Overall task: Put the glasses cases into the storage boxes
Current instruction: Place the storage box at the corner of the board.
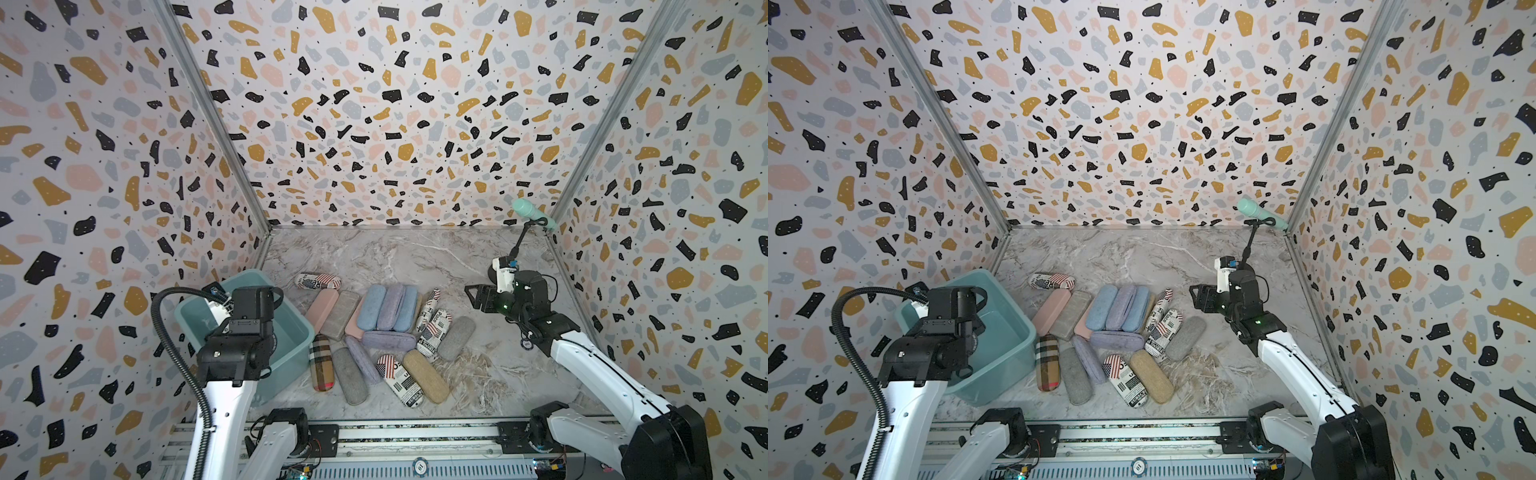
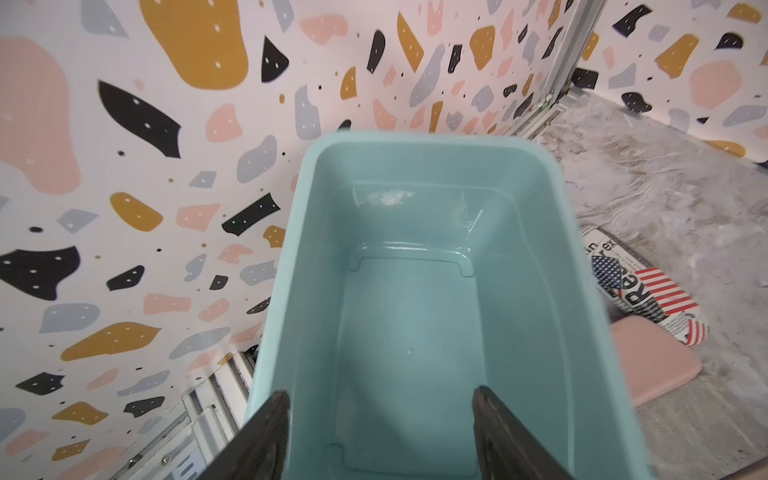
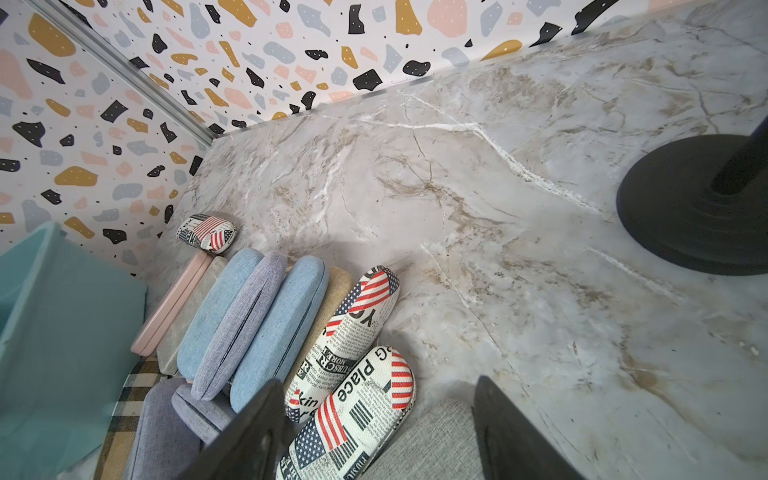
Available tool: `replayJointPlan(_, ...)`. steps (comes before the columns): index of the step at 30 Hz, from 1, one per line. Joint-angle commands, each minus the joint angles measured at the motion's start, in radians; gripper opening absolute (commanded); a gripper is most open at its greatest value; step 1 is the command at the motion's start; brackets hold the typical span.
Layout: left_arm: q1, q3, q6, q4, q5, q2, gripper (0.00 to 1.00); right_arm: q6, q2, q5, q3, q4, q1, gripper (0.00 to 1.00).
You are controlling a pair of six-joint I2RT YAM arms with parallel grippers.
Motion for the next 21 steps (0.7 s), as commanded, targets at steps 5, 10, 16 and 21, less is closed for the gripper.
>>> replayJointPlan(5, 0.004, 0.075, 0.02, 0.064, 0.16, 0.05, 0.72, -0.002, -0.024, 0.001, 0.002, -0.007, -0.002, 0.74)
replayJointPlan(10, 0.004, -0.035, 0.002, 0.246, 0.3, 0.174, 0.76, -0.017, -0.024, -0.009, 0.0, -0.006, -0.002, 0.8)
replayJointPlan(16, 0.005, -0.059, 0.043, 0.333, 0.274, 0.333, 0.76, -0.026, -0.023, -0.011, 0.0, 0.002, -0.002, 0.81)
replayJointPlan(21, 0.004, -0.04, 0.131, 0.382, 0.33, 0.471, 0.59, -0.029, -0.014, -0.001, 0.0, 0.002, -0.004, 0.8)
